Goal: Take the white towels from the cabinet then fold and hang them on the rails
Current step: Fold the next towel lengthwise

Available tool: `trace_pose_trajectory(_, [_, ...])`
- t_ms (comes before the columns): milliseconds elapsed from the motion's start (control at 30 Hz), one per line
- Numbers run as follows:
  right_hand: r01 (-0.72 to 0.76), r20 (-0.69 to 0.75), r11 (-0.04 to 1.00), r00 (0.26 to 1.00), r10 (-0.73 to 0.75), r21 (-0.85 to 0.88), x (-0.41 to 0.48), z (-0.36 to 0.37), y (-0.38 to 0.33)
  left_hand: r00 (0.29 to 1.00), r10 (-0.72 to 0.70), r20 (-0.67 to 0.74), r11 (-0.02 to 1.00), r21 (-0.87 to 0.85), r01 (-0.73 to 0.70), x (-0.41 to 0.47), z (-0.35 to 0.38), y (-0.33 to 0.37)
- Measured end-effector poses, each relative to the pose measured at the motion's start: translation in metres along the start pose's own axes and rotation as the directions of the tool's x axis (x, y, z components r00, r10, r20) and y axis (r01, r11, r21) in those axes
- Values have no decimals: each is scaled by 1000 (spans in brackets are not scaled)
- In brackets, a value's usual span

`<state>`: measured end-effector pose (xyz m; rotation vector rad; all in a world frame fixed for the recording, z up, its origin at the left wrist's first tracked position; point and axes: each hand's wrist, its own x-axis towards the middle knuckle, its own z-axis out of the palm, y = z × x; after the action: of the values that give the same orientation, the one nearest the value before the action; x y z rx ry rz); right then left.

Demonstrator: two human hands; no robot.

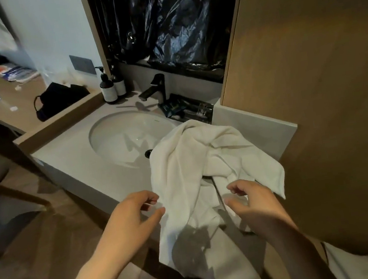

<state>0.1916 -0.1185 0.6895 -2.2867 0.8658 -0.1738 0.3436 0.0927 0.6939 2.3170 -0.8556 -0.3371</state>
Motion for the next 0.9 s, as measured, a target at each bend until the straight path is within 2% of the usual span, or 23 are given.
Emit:
trace_pose_trajectory(67, [-39, -10, 999, 999, 40, 35, 15, -3, 2, 1000, 17, 11, 1000, 0, -17, 21, 6, 2])
trace_pose_trajectory(200, [8, -50, 1000, 999, -8, -9, 32, -3, 11, 998, 23, 53, 1000, 7, -23, 53, 18, 9])
trace_pose_trajectory(333, [-95, -31, 995, 995, 97, 40, 46, -7, 22, 989, 106, 108, 994, 6, -107, 86, 28, 17])
trace_pose_trajectory(533, [-213, -117, 972, 968, 224, 100, 59, -5, 33, 943, 236, 234, 972, -38, -233, 142, 45, 27])
trace_pose_trajectory(667, [-313, -203, 941, 921, 334, 129, 67, 3, 29, 890, 322, 323, 947, -92, -309, 184, 56, 27])
trace_pose_trajectory(767, [-393, -219, 902, 878, 426, 180, 67, 10, 21, 825, 394, 405, 918, -135, -372, 214, 64, 27])
trace_pose_trajectory(900, [-516, -240, 791, 765, 598, 328, 63, 26, 10, 709, 499, 499, 864, -218, -455, 244, 79, 30])
